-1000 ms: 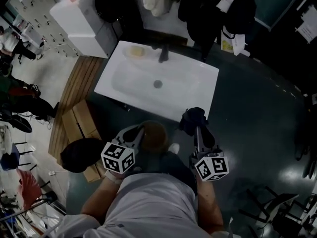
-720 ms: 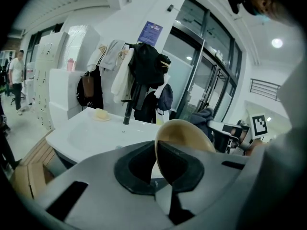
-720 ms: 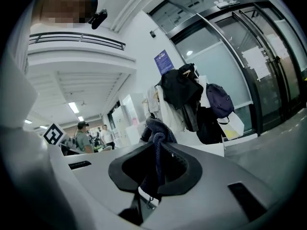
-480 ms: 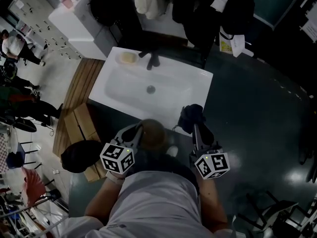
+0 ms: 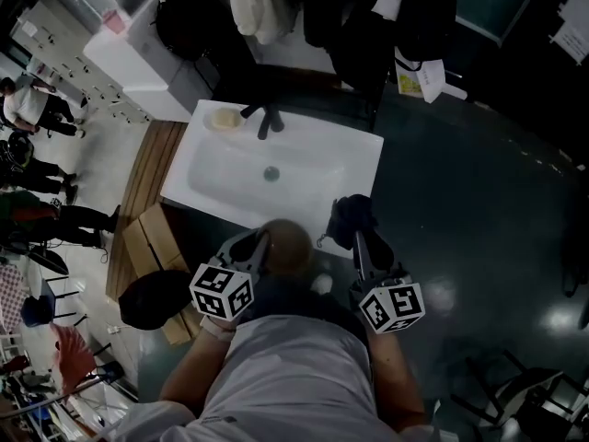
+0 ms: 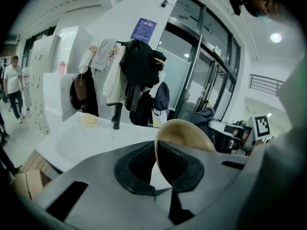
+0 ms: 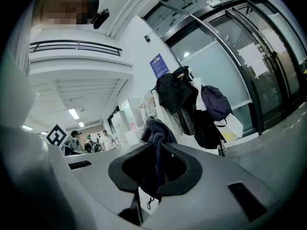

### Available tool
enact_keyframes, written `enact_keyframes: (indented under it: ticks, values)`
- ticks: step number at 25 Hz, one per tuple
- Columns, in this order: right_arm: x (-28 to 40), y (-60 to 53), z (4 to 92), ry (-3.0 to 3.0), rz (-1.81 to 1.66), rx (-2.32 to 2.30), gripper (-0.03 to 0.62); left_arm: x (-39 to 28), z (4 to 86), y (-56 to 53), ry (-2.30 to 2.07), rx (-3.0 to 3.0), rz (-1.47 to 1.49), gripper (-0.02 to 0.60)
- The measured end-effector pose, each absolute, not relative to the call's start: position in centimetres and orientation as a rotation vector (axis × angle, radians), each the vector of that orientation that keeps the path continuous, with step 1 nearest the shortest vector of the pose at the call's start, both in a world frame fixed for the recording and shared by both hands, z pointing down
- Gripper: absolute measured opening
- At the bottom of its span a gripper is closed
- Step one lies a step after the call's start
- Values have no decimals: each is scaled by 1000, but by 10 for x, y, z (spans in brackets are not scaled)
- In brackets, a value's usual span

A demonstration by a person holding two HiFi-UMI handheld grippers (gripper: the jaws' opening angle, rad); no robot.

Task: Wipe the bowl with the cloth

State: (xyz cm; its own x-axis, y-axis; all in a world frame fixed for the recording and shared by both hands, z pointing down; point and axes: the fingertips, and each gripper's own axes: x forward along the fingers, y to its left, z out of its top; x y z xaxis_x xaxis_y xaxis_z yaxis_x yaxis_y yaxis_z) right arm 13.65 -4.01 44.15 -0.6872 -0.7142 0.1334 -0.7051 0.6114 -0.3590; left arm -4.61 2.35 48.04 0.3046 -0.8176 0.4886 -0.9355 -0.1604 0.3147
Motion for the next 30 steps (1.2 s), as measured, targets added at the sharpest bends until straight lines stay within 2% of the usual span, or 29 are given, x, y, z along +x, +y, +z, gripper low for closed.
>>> enact_keyframes:
  ticks: [10,18,30]
  values:
    - [127,-47,401,2805,-458,-1216,48,-38,486,-26,-1498,2072,357,21]
    - [89,-53,371,2908,-278,-1191,48,-33,484,-73,-1424,2140,385,21]
    - [28,-54,399,3297,-66,-1205,48,-19,478,-119,-1284,2233,298,23]
